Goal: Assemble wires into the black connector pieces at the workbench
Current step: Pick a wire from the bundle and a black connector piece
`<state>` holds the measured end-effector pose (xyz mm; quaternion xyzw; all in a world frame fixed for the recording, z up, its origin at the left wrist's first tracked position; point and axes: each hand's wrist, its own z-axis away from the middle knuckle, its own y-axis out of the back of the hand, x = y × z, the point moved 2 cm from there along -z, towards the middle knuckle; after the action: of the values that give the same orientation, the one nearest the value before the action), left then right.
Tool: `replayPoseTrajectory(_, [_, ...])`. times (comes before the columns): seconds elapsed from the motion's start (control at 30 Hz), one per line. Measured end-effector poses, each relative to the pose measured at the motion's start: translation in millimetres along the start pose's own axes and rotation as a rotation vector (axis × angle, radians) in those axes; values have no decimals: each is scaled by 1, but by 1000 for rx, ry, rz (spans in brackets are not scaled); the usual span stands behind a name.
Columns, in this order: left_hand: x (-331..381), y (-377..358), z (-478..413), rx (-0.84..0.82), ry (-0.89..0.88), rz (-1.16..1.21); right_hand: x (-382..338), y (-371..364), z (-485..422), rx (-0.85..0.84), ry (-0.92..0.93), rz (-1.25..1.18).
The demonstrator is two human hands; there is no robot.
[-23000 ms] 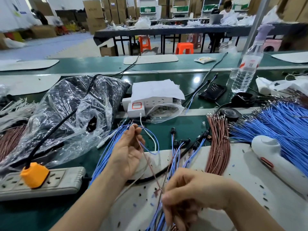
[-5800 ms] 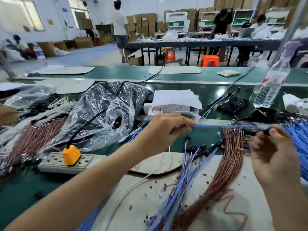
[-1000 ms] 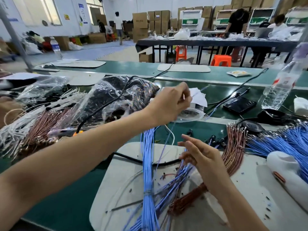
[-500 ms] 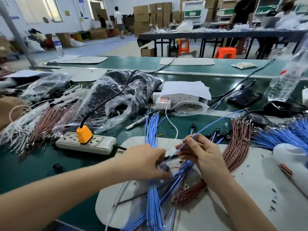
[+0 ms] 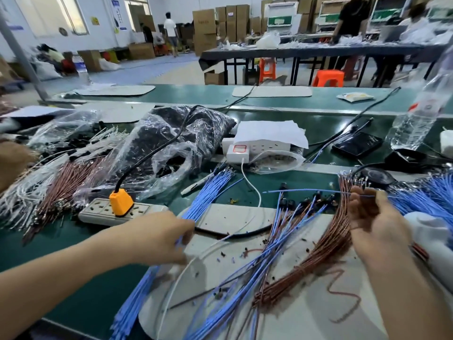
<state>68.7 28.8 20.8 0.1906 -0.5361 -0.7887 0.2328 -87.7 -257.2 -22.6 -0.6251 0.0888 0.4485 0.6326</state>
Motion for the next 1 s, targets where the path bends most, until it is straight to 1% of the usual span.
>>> replayPoseTrajectory(0.03, [4,5,-5,73,-29,157,0,1,0,-7,5,33])
replayPoseTrajectory(0.1, [21,18,-25,268,-126,498,7,-3,4,-44,14,117])
replayPoseTrajectory(0.13, [33,23,-37,346,-168,611,11,-7,8,-65,25,150])
replayPoseTrajectory(0.17, [47,25,-49,383,-198,679,13,-9,11,-86,47,173])
replayPoseTrajectory(0.23, [76,19,-69,363,-249,713,16,-12,15,-115,93,201])
replayPoseTrajectory(0.3, [93,8,-83,345,-316,739,14,-12,15,-108,126,211])
replayPoseTrajectory(0.43, [96,-3,-97,400,-373,902,11,-7,11,-66,132,228])
replayPoseTrajectory(0.57, [95,-14,-100,459,-449,978,18,-11,15,-81,143,228])
replayPoseTrajectory(0.67, [92,-16,-100,523,-474,1033,29,-17,22,-178,69,255])
replayPoseTrajectory(0.77, [90,-18,-98,581,-468,1031,44,-23,33,-319,-82,303])
replayPoseTrajectory(0.83, [89,-19,-95,546,-493,1061,49,-25,37,-345,-142,281])
replayPoseTrajectory(0.87, [89,-20,-94,506,-517,1088,49,-25,38,-333,-132,271])
replayPoseTrajectory(0.93, [87,-22,-93,401,-527,1230,45,-24,38,-297,-52,287])
replayPoseTrajectory(1.0, [86,-22,-95,334,-470,1421,40,-24,39,-283,32,315])
